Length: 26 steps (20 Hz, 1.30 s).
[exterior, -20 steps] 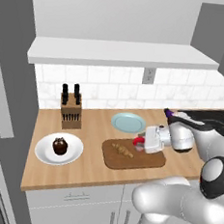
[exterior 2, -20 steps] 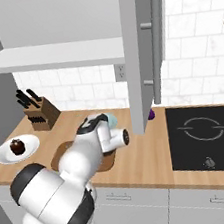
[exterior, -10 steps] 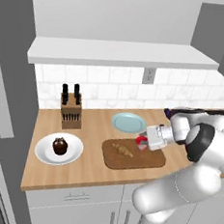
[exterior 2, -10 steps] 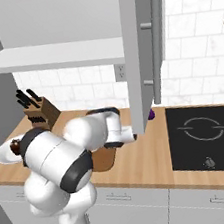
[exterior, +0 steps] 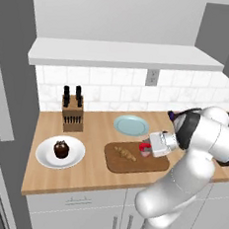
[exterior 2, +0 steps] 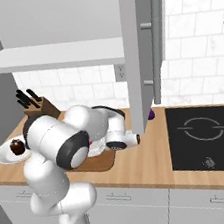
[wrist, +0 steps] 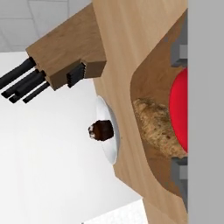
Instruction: From the different types of pastries on the counter, select a croissant and place it on the cutting board. Then retrieve a jar of jam from the cabinet and place it alongside the croissant on the cutting board.
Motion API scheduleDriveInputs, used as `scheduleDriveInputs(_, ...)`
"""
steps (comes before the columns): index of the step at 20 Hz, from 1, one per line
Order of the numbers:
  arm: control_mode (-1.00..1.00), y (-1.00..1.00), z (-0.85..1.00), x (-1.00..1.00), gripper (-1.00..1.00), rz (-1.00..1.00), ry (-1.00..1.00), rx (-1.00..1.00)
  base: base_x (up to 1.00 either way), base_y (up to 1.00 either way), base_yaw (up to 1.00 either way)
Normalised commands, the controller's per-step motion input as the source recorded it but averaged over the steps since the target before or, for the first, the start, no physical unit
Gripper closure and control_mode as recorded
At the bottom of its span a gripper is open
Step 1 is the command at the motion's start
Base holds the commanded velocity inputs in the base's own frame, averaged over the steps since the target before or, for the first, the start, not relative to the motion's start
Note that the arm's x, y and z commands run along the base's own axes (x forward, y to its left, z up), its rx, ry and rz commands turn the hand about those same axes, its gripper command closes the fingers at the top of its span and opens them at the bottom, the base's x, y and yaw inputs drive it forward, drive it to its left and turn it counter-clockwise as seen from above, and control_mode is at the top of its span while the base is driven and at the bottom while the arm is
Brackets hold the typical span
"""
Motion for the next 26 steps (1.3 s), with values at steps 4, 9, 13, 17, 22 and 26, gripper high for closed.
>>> scheduleDriveInputs(4,-1.0,0.0,-0.26,0.0,1.0,0.0,0.0,0.0,0.0,0.0,0.0)
scheduleDriveInputs(9,-1.0,0.02,-0.21,0.05,-1.0,0.0,0.0,0.0,0.0,0.0,0.0)
scheduleDriveInputs(13,-1.0,0.0,0.02,0.0,-1.0,0.0,0.0,0.01,0.0,0.0,0.0)
scheduleDriveInputs(17,-1.0,0.0,0.39,-0.03,-1.0,0.0,0.0,0.05,0.0,0.0,0.0)
scheduleDriveInputs(22,-1.0,0.0,0.56,-0.03,-1.0,0.0,0.0,0.13,0.0,0.0,0.0)
scheduleDriveInputs(26,-1.0,-0.27,0.41,-0.29,-1.0,0.0,0.0,0.19,0.0,0.0,0.0)
